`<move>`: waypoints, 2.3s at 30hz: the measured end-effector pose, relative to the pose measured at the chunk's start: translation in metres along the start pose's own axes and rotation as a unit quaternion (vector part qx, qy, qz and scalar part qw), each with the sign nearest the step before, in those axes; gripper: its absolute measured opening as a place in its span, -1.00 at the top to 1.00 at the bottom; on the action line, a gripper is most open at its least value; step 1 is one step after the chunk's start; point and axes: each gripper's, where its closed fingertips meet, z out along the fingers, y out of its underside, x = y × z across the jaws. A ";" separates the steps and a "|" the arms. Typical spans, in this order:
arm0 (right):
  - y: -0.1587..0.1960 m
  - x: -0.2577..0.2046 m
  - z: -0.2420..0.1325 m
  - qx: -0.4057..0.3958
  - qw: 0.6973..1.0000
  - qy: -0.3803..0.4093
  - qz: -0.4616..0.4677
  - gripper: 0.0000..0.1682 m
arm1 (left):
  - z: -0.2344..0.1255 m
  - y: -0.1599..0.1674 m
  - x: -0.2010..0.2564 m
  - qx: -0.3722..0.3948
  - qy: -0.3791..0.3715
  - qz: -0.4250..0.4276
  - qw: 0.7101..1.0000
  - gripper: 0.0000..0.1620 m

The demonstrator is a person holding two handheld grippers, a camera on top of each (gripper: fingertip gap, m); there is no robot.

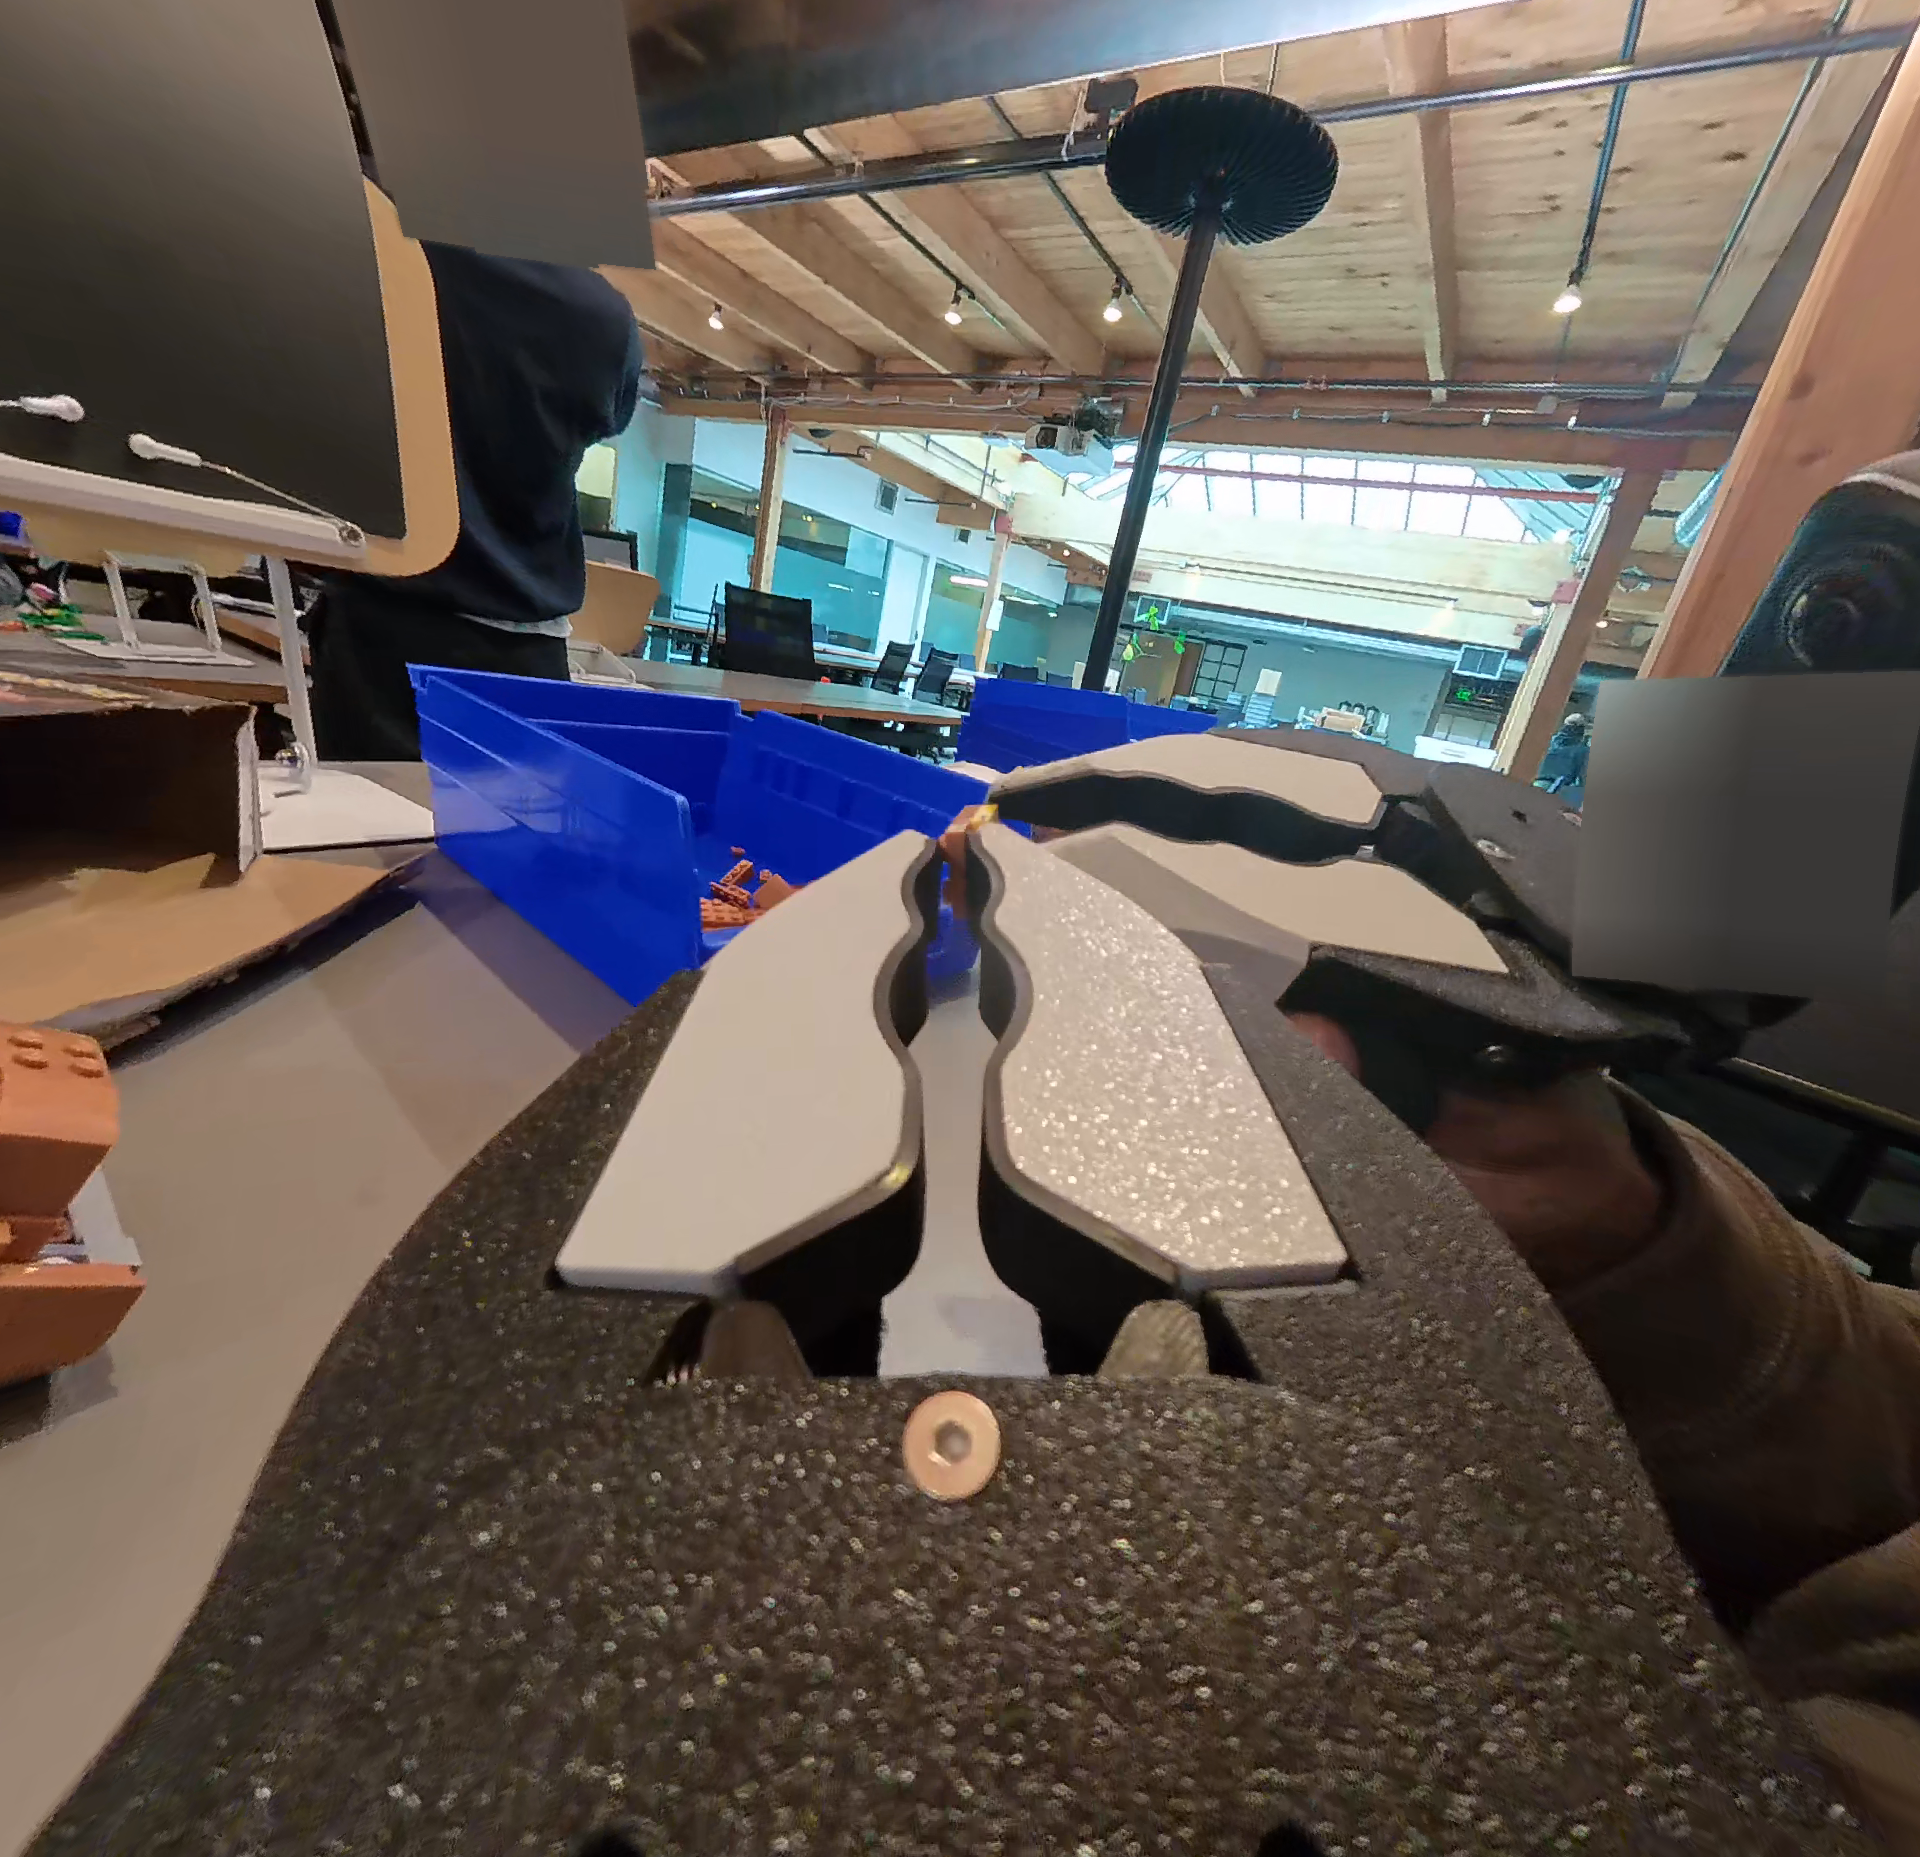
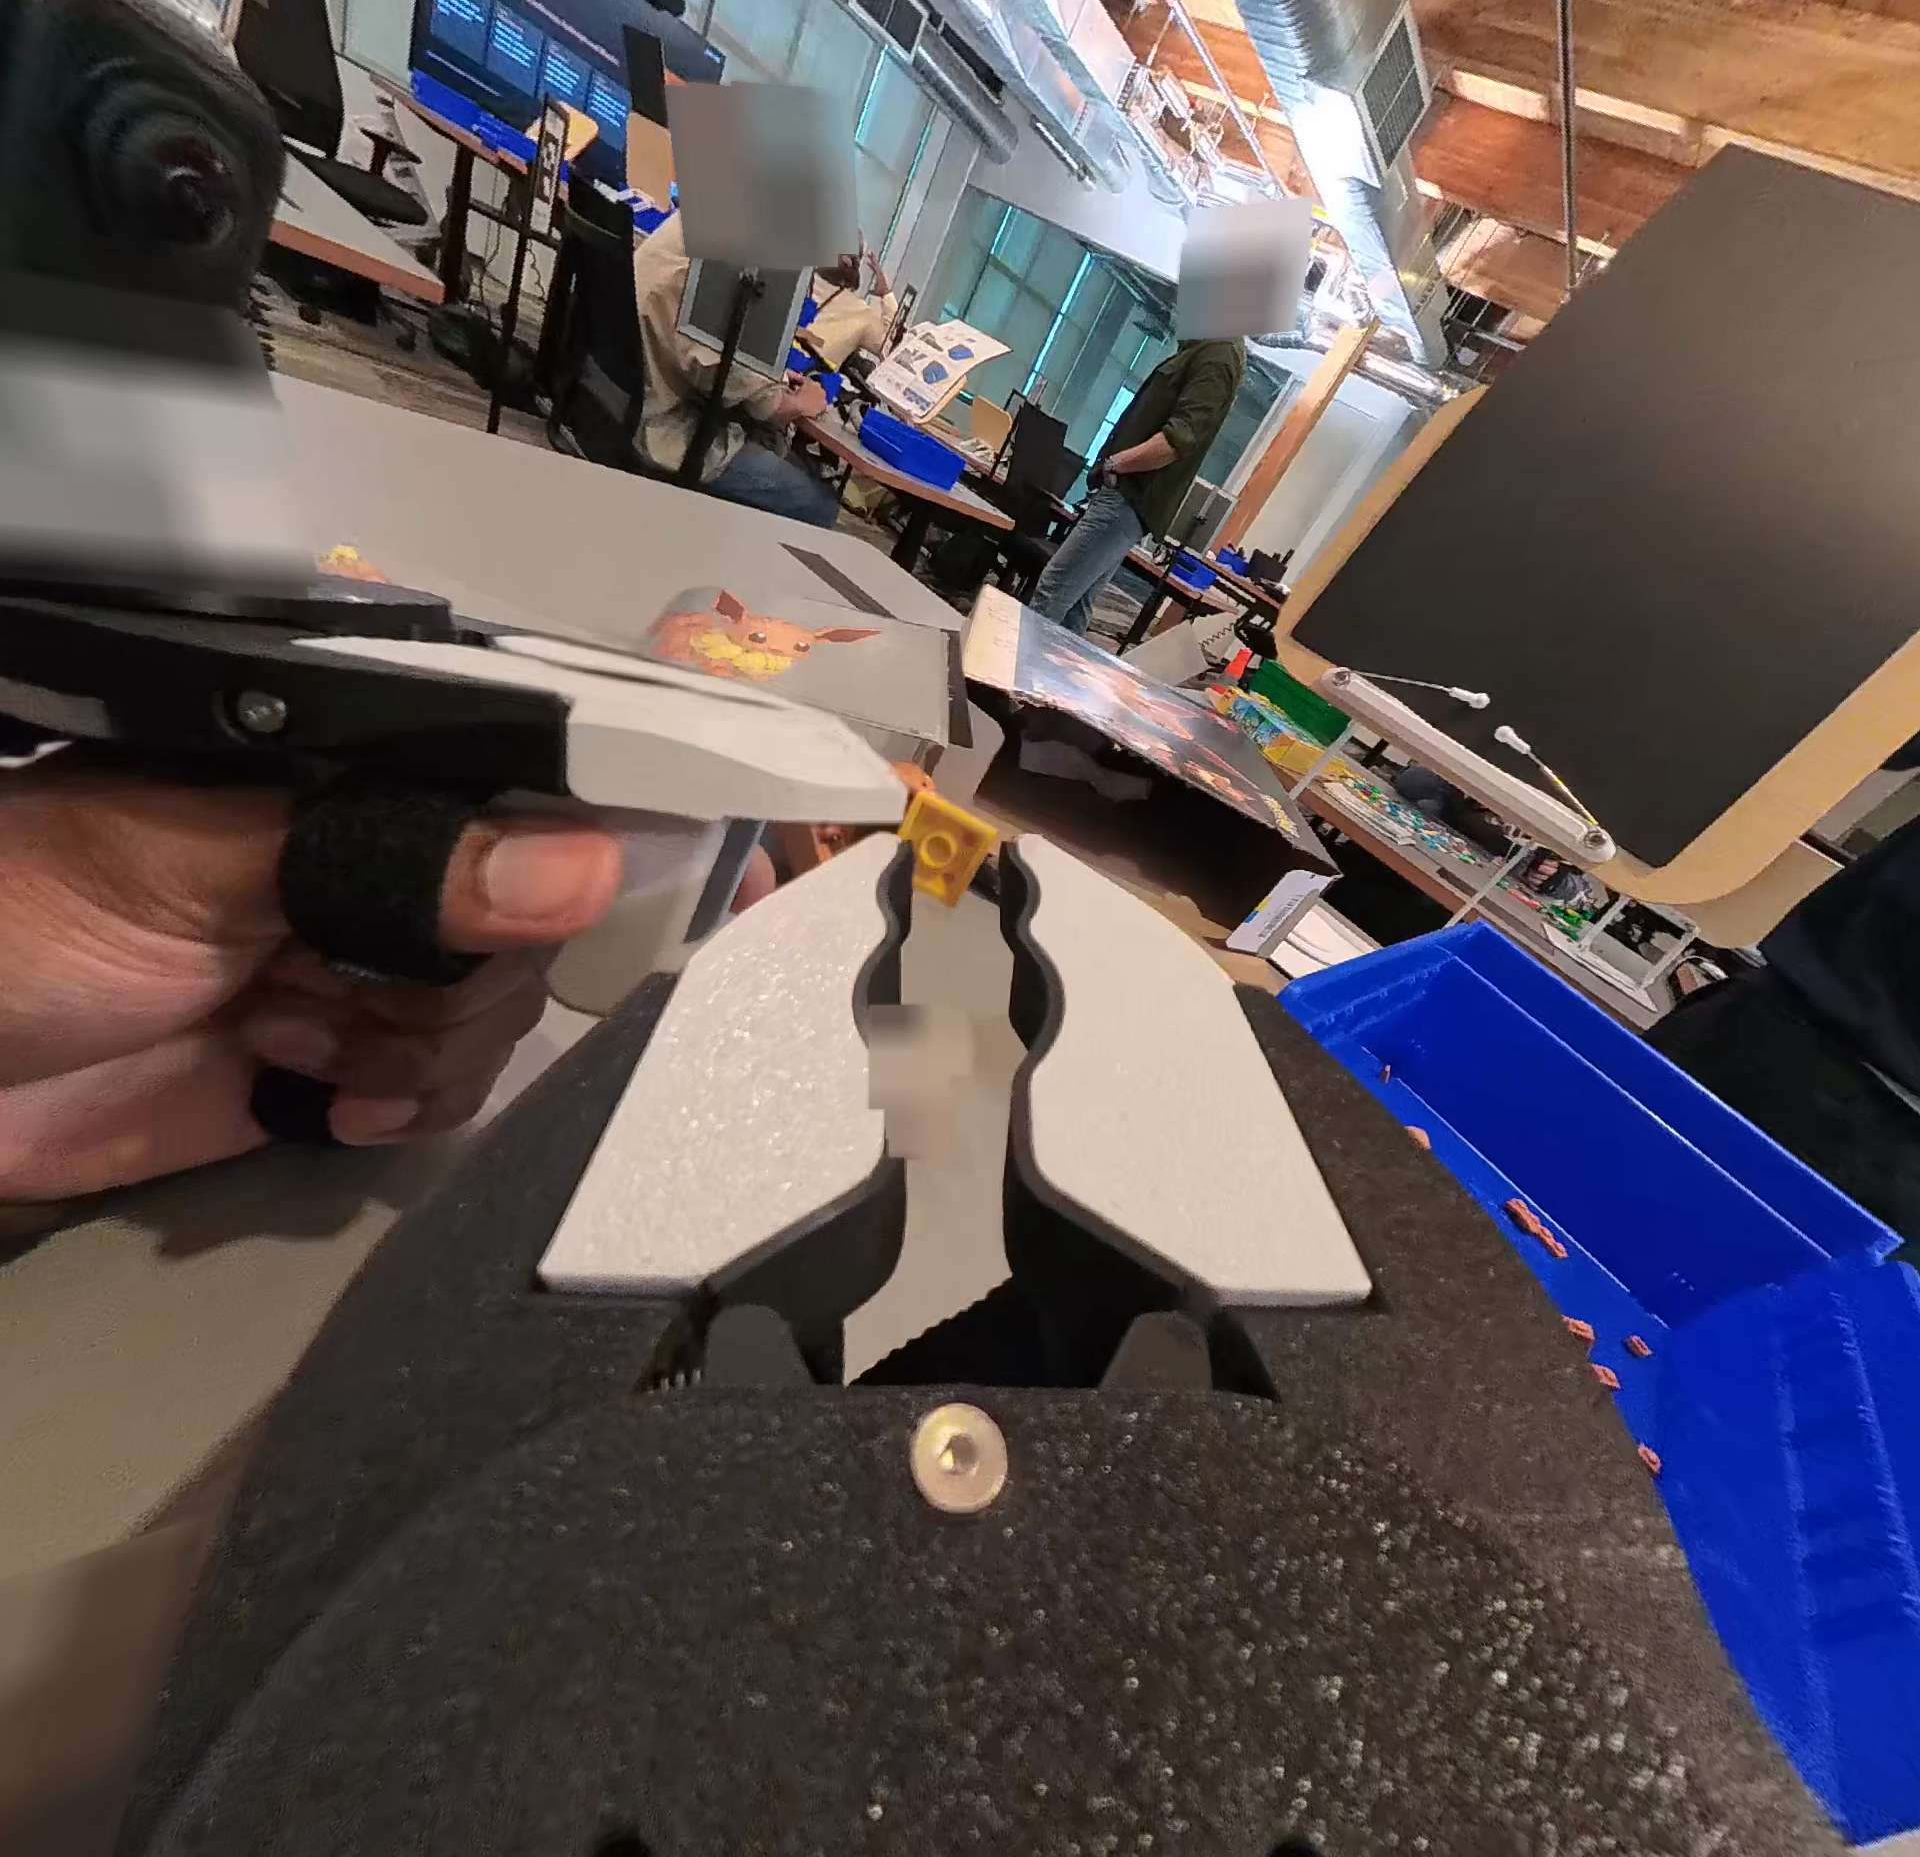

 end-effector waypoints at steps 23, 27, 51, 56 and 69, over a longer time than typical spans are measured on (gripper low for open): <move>0.005 -0.004 -0.005 -0.012 0.999 -0.035 0.000 0.80 | 0.001 0.002 0.010 -0.004 0.053 -0.034 0.998 0.94; 0.002 -0.007 -0.009 0.003 0.997 -0.078 0.026 0.81 | -0.002 0.002 0.014 -0.020 0.080 -0.025 0.996 0.94; 0.009 -0.018 -0.019 0.052 0.918 -0.274 0.281 0.81 | -0.011 0.012 0.024 -0.105 0.127 0.046 0.985 0.94; 0.008 -0.015 -0.020 0.062 0.913 -0.276 0.294 0.97 | -0.013 0.010 0.021 -0.102 0.130 0.040 0.985 0.95; 0.015 -0.015 -0.007 0.003 0.991 -0.092 0.096 0.71 | -0.013 0.010 0.004 -0.088 0.036 0.070 0.993 0.95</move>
